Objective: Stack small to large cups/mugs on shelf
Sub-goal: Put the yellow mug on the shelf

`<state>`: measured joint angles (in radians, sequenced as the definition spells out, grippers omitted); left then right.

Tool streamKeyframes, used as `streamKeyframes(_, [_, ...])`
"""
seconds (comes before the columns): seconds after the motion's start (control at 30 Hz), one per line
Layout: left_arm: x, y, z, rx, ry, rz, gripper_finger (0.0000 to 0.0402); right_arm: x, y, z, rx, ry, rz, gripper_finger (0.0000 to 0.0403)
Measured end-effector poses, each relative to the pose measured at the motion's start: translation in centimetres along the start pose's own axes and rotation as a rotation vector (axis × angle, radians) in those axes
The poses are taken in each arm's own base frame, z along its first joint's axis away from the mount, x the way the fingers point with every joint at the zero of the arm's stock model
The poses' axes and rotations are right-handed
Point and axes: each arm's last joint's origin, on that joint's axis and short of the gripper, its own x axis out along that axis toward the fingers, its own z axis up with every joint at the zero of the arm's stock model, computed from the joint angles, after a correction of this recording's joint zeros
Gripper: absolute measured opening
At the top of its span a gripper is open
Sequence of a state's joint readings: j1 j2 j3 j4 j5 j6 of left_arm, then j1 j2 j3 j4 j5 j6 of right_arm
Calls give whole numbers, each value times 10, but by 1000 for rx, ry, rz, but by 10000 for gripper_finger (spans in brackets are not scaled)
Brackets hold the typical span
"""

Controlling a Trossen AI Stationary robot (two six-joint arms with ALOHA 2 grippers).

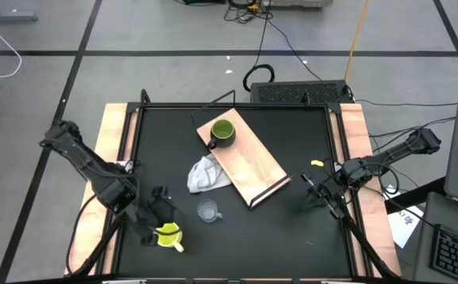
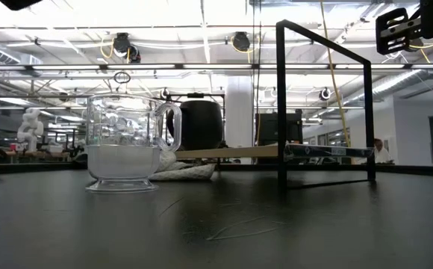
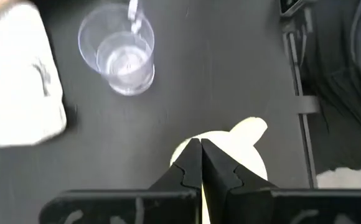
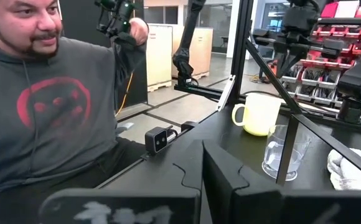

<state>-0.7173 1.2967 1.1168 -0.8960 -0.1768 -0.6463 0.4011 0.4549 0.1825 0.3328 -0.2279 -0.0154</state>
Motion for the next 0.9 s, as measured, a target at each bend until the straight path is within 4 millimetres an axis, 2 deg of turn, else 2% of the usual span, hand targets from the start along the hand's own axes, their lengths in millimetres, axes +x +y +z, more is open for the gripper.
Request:
streamKeyframes(0.23, [5, -6, 15, -116, 142, -8, 8, 0, 0, 0, 0, 0, 0, 0])
streamKeyframes(0.5, [20, -2, 13, -192, 259, 28, 24, 0, 0, 0, 0, 1, 0, 0])
streamKeyframes(0.63, [23, 0, 14, -197, 273, 43, 56, 0, 0, 0, 0, 1, 0, 0])
streamKeyframes(0.9, [24, 3, 16, -203, 254, 70, 150, 0, 0, 0, 4, 2, 0, 0])
